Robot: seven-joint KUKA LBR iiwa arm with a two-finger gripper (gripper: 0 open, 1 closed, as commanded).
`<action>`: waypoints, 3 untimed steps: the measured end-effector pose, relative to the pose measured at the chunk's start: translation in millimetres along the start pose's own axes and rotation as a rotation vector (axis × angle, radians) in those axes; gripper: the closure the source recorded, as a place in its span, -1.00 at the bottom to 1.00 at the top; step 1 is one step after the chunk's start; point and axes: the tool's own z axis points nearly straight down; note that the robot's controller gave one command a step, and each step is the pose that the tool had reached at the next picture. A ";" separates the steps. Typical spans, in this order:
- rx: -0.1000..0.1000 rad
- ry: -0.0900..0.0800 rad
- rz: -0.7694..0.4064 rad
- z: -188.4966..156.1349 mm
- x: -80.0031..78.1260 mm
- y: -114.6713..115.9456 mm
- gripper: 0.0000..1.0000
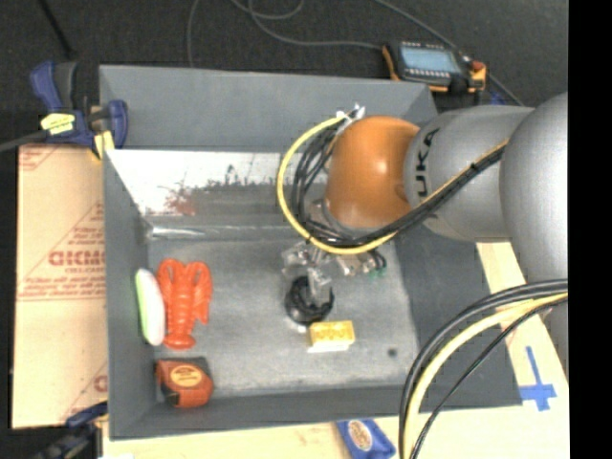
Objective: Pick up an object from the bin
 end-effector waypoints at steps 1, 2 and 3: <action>0.000 0.000 0.000 0.0 0.0 0.0 1.00; -0.007 0.017 -0.011 -37.6 15.8 -3.8 1.00; -0.004 0.013 -0.032 -107.2 9.8 -21.7 1.00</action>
Offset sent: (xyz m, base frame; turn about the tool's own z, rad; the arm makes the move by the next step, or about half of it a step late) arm -0.0170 -0.0174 0.0719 -0.0191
